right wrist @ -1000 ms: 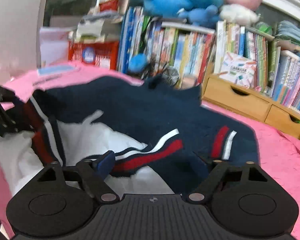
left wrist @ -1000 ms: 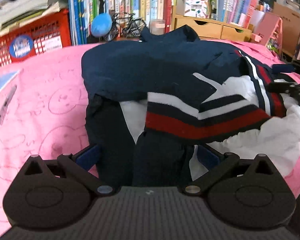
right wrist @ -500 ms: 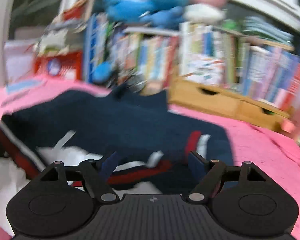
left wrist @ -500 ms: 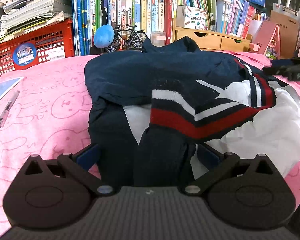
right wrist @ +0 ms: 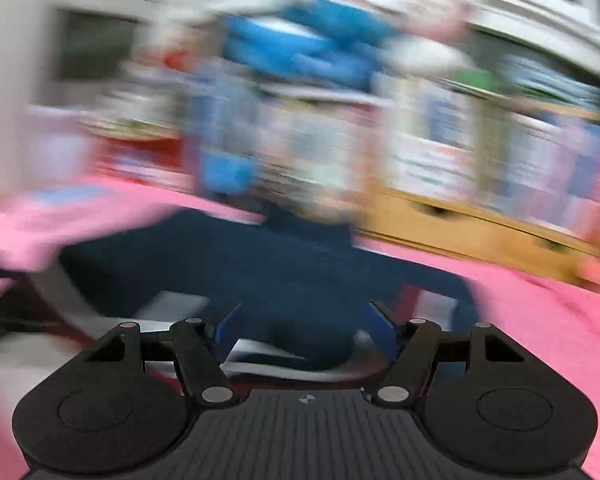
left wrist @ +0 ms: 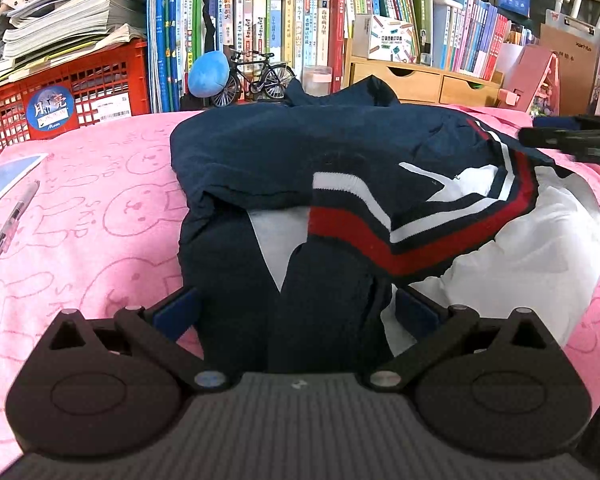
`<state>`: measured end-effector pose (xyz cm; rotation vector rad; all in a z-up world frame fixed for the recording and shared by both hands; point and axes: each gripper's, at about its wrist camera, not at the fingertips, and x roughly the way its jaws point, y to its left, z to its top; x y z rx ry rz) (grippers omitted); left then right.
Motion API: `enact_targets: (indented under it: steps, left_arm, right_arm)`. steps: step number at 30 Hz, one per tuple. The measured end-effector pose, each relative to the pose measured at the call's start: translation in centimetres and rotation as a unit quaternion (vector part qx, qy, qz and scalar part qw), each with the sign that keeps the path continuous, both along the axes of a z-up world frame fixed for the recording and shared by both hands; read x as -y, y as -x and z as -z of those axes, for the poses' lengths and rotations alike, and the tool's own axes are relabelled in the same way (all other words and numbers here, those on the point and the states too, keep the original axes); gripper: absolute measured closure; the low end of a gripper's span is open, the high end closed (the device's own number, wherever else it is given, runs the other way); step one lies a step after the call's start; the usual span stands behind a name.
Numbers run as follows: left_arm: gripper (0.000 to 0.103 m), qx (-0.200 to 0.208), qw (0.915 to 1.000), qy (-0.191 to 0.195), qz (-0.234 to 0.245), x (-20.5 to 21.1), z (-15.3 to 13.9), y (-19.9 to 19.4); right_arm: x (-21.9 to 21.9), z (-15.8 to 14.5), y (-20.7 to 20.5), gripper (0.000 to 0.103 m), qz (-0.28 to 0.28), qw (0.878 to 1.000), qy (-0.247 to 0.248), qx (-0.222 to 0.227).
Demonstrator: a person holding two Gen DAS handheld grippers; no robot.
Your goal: Fold clothes
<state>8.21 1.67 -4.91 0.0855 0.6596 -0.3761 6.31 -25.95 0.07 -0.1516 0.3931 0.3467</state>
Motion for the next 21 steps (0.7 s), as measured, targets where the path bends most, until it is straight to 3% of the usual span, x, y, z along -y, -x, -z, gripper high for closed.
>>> enact_targets:
  steps: [2, 4, 7, 9, 10, 13, 14, 15, 16, 17, 19, 21]
  left_arm:
    - [0.000, 0.000, 1.0000, 0.000, 0.000, 0.0, 0.0, 0.0]
    - [0.000, 0.000, 1.0000, 0.001, 0.001, -0.1, 0.0, 0.0]
    - [0.000, 0.001, 1.0000, 0.005, -0.001, -0.2, 0.1, 0.1]
    - [0.000, 0.001, 1.0000, 0.009, -0.002, -0.3, 0.1, 0.1]
    - [0.000, 0.001, 0.9999, 0.012, -0.002, -0.4, 0.1, 0.1]
    - [0.000, -0.005, 0.9999, 0.007, -0.015, -0.4, -0.2, 0.2]
    - [0.000, -0.002, 0.9999, 0.008, -0.012, -0.2, -0.6, 0.3]
    - [0.000, 0.003, 0.9999, 0.010, -0.005, -0.1, -1.0, 0.4]
    - [0.000, 0.009, 0.9999, 0.013, 0.002, 0.0, -1.4, 0.5]
    - [0.000, 0.015, 0.9997, 0.016, 0.008, 0.2, -1.8, 0.6]
    - [0.000, 0.027, 0.9992, 0.021, 0.022, 0.5, -2.6, 0.8]
    - [0.000, 0.029, 0.9989, 0.022, 0.028, 0.8, -2.7, 0.6]
  right_arm:
    - [-3.1, -0.1, 1.7, 0.035, -0.088, 0.996, 0.024, 0.000]
    - [-6.4, 0.6, 1.9, 0.036, -0.140, 0.988, 0.070, -0.016]
    - [-10.7, 3.6, 0.6, 0.060, -0.151, 0.978, 0.130, -0.057]
    - [-11.6, 3.8, -0.1, 0.067, -0.130, 0.984, 0.108, -0.049]
    - [-11.7, 3.3, -0.6, 0.083, -0.108, 0.989, 0.094, -0.046]
    - [-10.0, 1.2, -1.6, 0.086, -0.035, 0.999, 0.000, -0.019]
    - [-8.9, 0.7, -1.9, 0.084, -0.034, 0.999, -0.031, -0.020]
    - [-8.1, 0.4, -1.8, 0.082, -0.027, 0.999, -0.031, -0.019]
    - [-7.3, 0.0, -1.8, 0.070, -0.020, 0.999, -0.031, -0.019]
    - [-6.4, -0.3, -1.7, 0.049, -0.012, 0.999, -0.030, -0.017]
    - [-3.7, -0.5, -1.1, 0.021, 0.025, 1.000, 0.007, 0.010]
    - [-1.0, -0.5, -0.9, 0.015, 0.067, 0.997, 0.035, 0.017]
